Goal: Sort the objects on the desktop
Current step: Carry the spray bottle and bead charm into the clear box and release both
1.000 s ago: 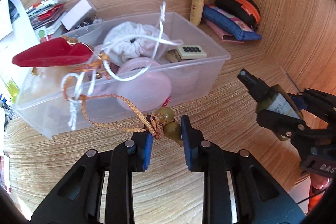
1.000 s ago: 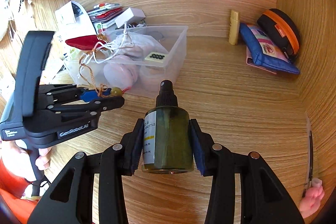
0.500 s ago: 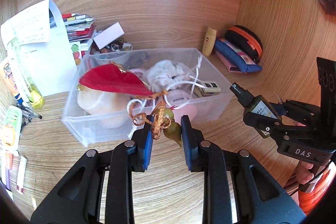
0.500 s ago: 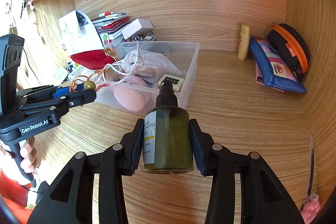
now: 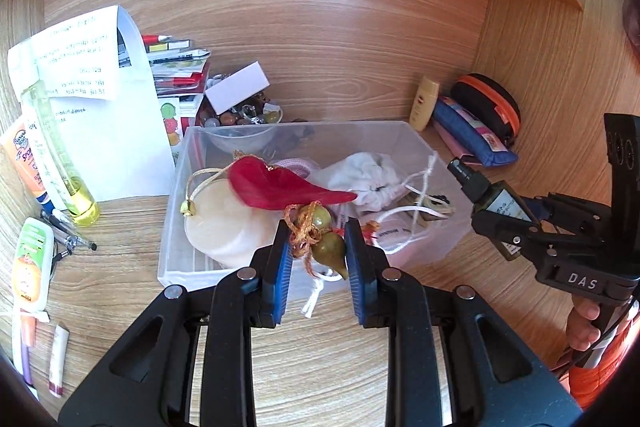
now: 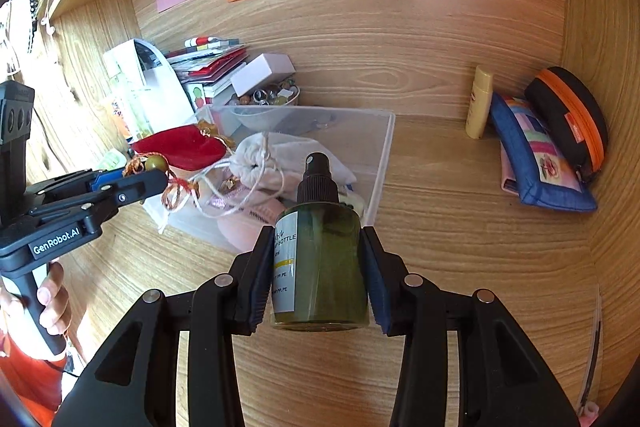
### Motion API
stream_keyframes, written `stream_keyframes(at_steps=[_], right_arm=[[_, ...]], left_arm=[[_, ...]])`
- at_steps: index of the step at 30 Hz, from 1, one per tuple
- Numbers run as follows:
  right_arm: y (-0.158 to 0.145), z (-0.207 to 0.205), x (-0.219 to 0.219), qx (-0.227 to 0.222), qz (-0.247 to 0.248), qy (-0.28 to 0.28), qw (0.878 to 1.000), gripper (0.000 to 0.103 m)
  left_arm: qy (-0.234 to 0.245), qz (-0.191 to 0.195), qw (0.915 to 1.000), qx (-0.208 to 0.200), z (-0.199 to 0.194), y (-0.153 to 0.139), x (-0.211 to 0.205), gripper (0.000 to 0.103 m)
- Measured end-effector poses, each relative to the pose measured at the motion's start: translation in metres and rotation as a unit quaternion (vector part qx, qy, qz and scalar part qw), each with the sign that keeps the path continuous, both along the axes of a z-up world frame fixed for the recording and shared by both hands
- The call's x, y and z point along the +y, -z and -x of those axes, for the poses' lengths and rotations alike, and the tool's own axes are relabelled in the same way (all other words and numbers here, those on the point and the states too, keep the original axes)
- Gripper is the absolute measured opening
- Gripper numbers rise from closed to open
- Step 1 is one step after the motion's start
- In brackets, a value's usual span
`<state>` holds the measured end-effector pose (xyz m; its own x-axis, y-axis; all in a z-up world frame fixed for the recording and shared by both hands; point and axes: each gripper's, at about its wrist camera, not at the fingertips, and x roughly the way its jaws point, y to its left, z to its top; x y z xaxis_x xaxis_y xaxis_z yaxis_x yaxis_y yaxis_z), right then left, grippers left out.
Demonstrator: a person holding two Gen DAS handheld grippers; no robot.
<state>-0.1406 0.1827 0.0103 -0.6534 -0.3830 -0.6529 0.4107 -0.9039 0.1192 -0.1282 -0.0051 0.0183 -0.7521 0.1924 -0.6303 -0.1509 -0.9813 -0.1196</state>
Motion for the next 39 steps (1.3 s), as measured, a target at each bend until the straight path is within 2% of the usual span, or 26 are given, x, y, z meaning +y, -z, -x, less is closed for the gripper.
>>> stream_keyframes(at_steps=[18,27,35,39], right_arm=[[0.007,0.037,-0.029,-0.019,-0.011,-0.006,1.0,0.038],[0.015,0.053,-0.037,-0.027,-0.022,0.004,0.999,0.038],[0.015,0.049,-0.04,-0.022,-0.035,0.002,0.999,0.039],[0.015,0.048,-0.035,-0.029,-0.025,0.0,0.999,0.039]], left_arm=[[0.013,-0.017,0.9993,-0.031,0.036,0.015,-0.007,0.025],[0.022,-0.02,0.9986,-0.043,0.039,0.023,-0.005,0.025],[0.022,-0.02,0.9984,-0.048,0.036,0.022,-0.004,0.025],[0.021,-0.019,0.9986,-0.046,0.03,0.019,-0.004,0.033]])
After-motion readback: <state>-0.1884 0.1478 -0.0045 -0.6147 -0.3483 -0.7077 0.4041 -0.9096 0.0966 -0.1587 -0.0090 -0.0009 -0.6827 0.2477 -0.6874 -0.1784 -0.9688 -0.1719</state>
